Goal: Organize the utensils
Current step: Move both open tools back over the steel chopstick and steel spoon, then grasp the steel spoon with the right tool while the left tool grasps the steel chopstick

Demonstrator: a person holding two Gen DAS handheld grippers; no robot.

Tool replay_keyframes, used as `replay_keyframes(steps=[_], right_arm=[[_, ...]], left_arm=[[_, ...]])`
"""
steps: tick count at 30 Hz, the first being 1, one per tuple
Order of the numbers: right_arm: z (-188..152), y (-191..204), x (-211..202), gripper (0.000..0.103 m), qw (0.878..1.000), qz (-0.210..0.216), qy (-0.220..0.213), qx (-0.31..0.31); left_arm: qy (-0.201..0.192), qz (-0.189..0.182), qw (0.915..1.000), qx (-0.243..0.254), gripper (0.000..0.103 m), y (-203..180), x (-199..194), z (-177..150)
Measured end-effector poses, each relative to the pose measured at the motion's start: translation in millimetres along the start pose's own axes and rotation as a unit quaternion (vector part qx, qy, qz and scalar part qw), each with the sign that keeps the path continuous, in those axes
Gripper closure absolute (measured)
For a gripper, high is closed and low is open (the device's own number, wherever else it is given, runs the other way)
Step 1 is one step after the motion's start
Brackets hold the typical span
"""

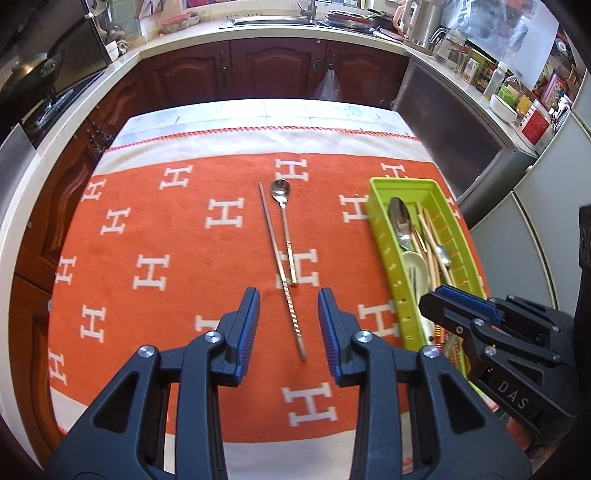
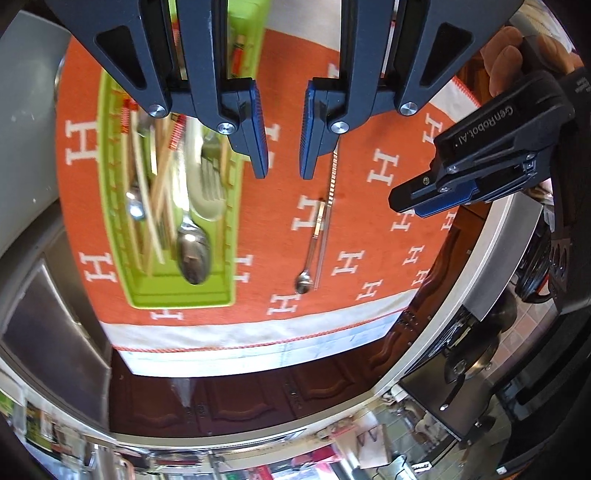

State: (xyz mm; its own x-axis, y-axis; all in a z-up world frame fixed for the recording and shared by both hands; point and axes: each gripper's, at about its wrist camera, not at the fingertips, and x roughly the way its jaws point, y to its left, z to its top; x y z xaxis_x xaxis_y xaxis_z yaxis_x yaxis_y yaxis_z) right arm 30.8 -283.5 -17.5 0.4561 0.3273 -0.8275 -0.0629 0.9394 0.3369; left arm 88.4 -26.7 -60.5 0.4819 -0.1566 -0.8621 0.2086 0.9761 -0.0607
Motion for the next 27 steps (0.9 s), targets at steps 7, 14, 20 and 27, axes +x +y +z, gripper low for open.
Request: replay_keyframes(steps=[7,14,20,27], right_arm=[[34.6,25.3,32.9,0.086,1.0,0.018,0.005,-0.006],[77.2,23.6,84.3,0.086,0.999,0.019,0.019,0.024],[103.2,21.8,145.0,0.085,0.997,0.012,0.057,0.041],[117.4,26.7,200.3,0.086,0.995,-0.002,0.087,0.05]], left_arm=[[-0.006,0.016,0.9998,0.014,0.074,19.9,10.1,10.8],[0.026,0.018,0.9995,-0.002,0.073,48.5,49.5,18.6],[0.041,0.012,0.9984,-0.037,0.069,72.6,74.5,22.0],[0.054,0.003,0.9973,-0.049,0.069,85.0,89.2,12.9]])
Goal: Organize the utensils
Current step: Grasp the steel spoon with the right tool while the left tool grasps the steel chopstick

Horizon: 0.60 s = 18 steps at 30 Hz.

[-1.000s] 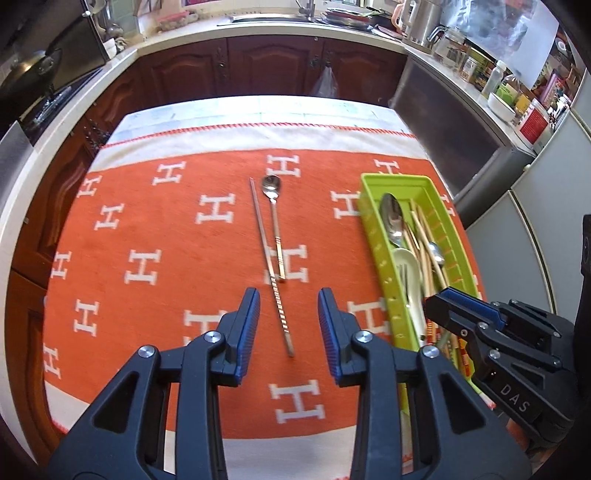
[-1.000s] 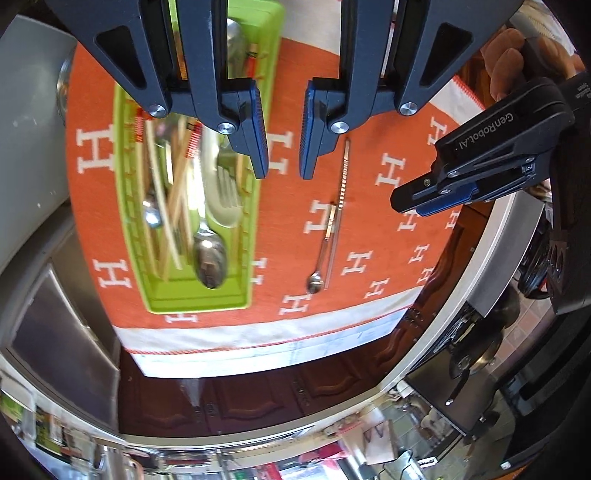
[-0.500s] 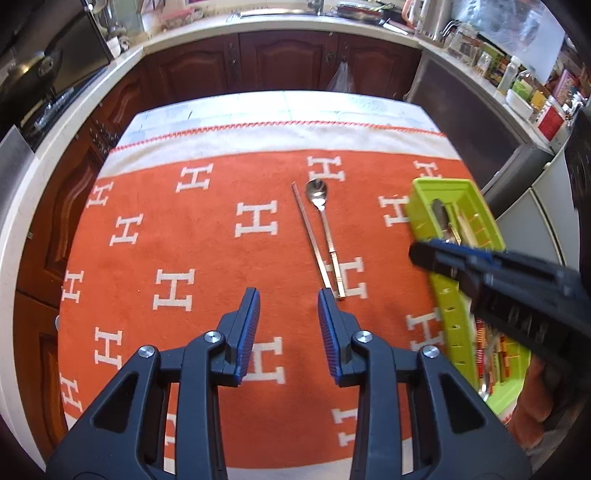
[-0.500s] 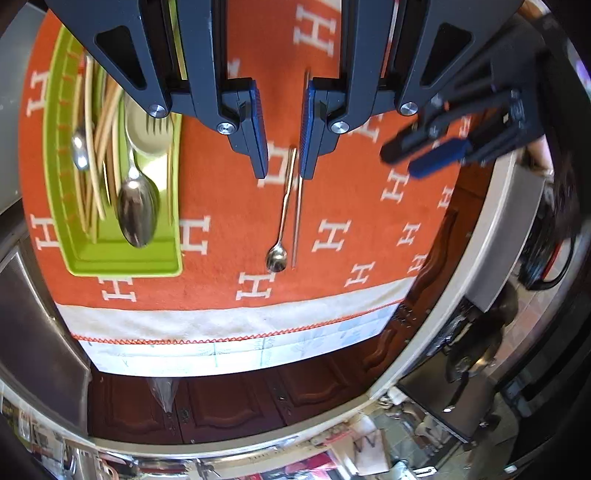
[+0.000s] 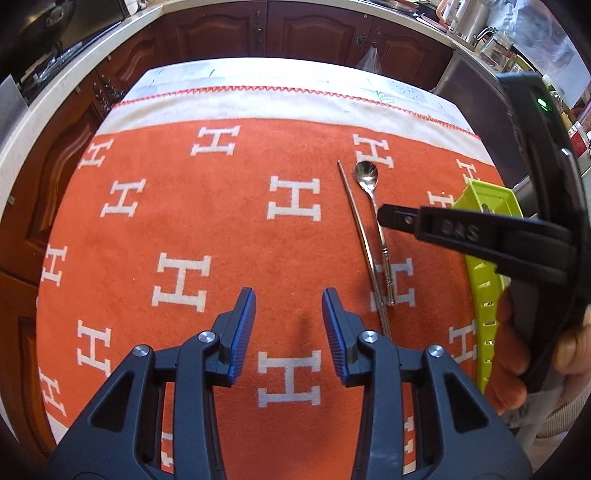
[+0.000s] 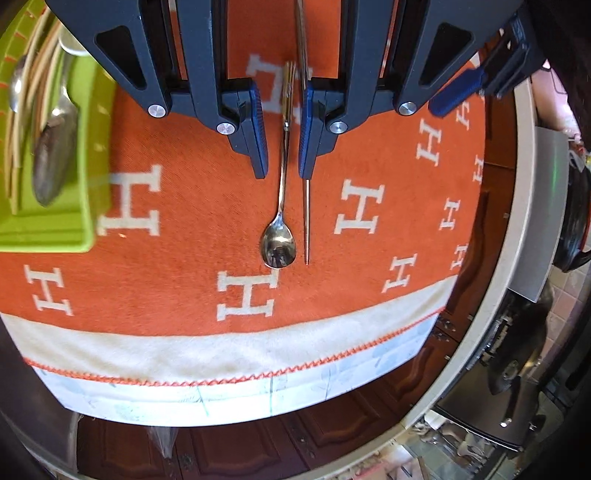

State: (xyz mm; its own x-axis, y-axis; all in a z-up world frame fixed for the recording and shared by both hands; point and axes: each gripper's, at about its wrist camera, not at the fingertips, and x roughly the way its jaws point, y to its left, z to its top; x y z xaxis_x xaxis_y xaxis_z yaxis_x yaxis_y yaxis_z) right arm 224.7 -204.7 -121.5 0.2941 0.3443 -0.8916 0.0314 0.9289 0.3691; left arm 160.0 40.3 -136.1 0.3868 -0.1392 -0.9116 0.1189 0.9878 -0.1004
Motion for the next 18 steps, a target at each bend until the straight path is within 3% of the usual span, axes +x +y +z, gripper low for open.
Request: replay_keyframes(steps=[7,12,18], right_arm=[[1.1,22.0,22.1,0.086,0.997,-0.06,-0.006,-0.045],[-9.1,39.7,28.3,0.098,0.987,-0.122,-0.026,-0.1],[-17.9,24.1,16.2,0.1,0.991,-0.11,-0.026,-0.067]], left_arm=[[0.007,-0.012,0.9999,-0.01,0.069,6.9,8.0,-3.1],[0.012,-0.02,0.9996,-0.015,0.069,7.3,11.2,-3.8],[0.02,-0.029,0.9992,-0.017,0.069,4.7,14.9,-2.6]])
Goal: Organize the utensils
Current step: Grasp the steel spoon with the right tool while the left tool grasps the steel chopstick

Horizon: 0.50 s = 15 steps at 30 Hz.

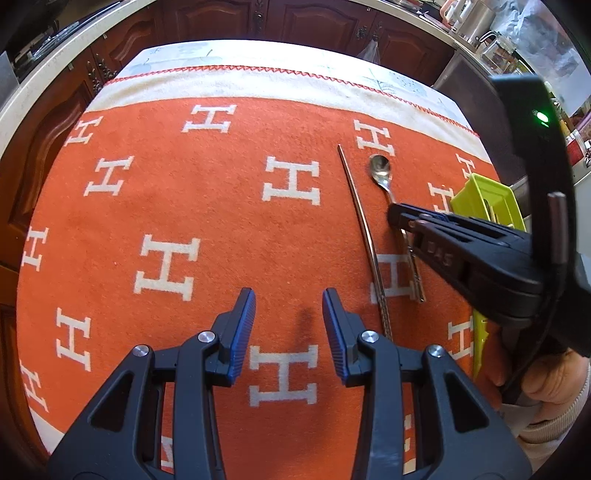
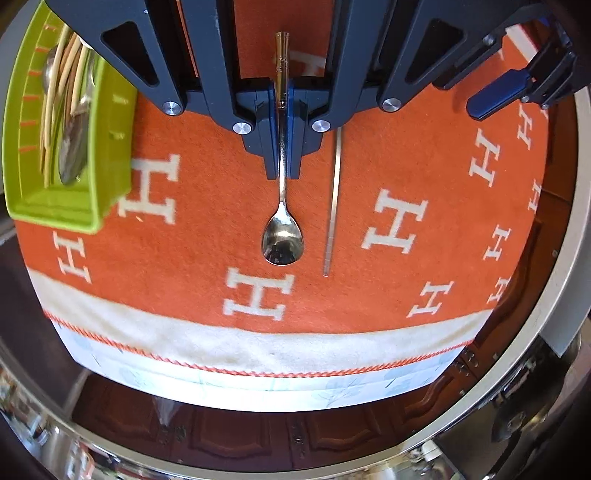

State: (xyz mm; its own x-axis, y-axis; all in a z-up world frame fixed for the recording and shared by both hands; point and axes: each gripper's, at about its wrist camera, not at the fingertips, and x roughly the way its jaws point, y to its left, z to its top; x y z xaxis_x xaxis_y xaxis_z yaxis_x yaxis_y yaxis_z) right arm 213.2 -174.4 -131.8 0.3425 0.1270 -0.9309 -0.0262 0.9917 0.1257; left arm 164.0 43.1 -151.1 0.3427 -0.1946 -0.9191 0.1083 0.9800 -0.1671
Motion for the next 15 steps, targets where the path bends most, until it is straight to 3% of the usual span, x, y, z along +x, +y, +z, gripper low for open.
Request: replay_keyframes(steps=[8,15], right_arm=[[-24.5,-51.0,-43.7,0.1,0.996,0.07,-0.019,0.061],[-48.7,-78.0,-87.7,0.1,0.99,0.101,-0.047,0.082]], left_arm=[[0.014,-0.053,0.9984,-0.012,0.06,-20.5,11.6,11.3],[0.019,-0.012,0.9997,0.013,0.06,-55.5,30.7,20.4]])
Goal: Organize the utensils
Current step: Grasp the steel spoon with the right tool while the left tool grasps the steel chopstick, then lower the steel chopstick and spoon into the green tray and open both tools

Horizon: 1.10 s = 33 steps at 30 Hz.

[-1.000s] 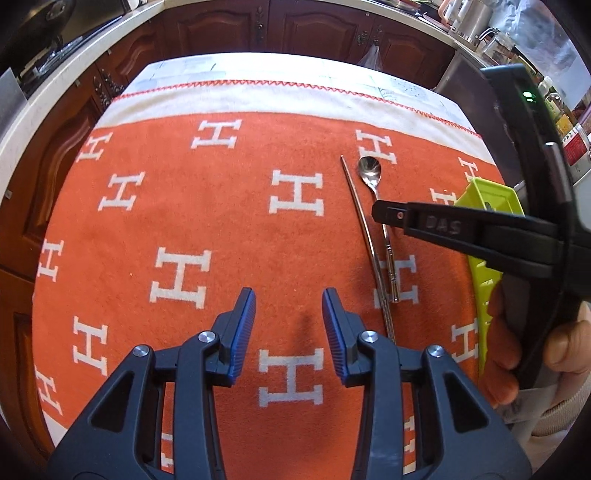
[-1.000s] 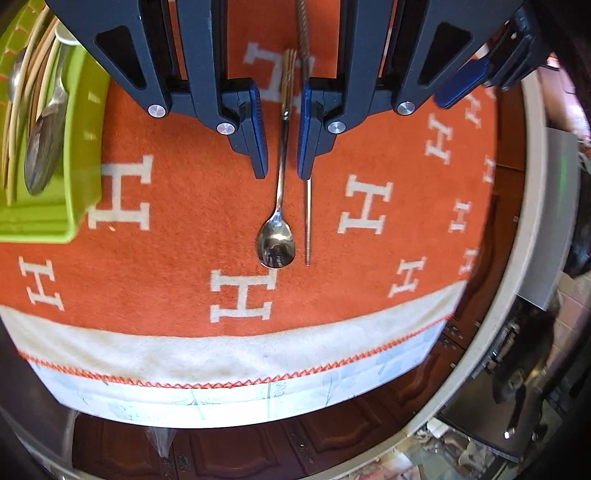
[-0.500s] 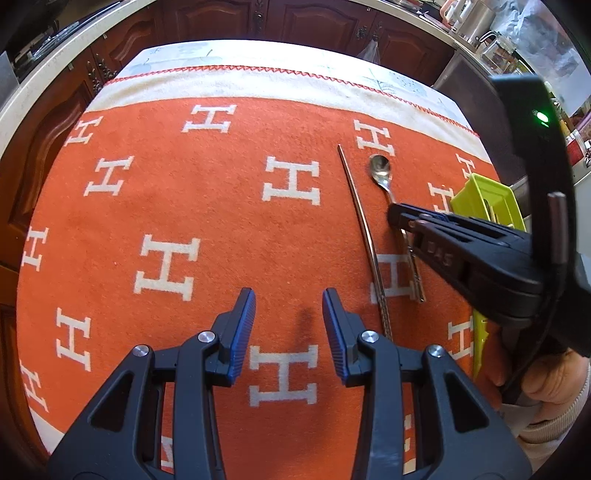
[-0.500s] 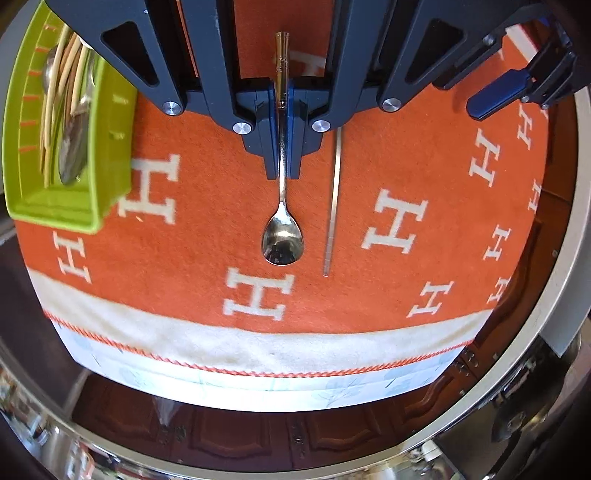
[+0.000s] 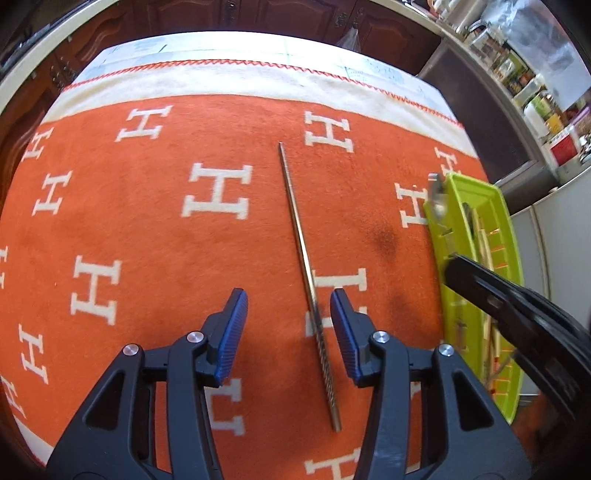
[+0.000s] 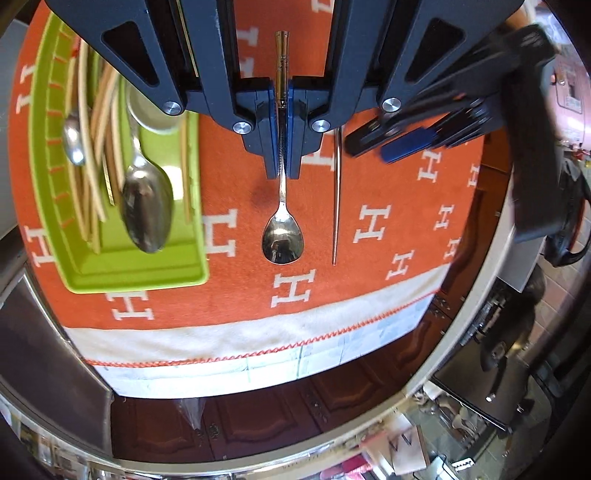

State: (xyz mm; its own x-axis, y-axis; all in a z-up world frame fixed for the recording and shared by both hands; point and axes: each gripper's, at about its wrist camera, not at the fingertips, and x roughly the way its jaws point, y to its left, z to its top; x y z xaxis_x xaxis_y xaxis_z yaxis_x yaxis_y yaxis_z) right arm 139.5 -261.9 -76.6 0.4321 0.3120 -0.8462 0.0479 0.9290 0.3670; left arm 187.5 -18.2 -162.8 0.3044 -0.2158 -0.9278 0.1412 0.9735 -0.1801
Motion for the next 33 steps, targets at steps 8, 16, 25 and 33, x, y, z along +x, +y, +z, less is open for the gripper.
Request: replay_keyframes(steps=[8,16,25,33], right_arm=[[-24.3,-11.3,-39.4,0.1,1.0,0.02,-0.019,0.005],[-41.2,-21.2,-60.2,0.1,0.999,0.038,-0.026,0.015],[-61.5,-36.7,-97.7,0.1,0.998,0.05,-0.044,0.022],[-73.7,-80.7,-133.1,0.1,0.997,0.019,-0.063,0.049]], left_arm=[[-0.026,0.078,0.9957,0.043,0.081,-32.3,13.4,-1.5],[-0.029,0.059,0.9976,0.022,0.1,-25.7,10.1,-8.2],[-0.016,-0.018,0.9997,0.001,0.1,-27.9,-45.0,-37.2],[-0.021,-0.074,0.996,0.046,0.1,-91.7,-94.8,-53.6]])
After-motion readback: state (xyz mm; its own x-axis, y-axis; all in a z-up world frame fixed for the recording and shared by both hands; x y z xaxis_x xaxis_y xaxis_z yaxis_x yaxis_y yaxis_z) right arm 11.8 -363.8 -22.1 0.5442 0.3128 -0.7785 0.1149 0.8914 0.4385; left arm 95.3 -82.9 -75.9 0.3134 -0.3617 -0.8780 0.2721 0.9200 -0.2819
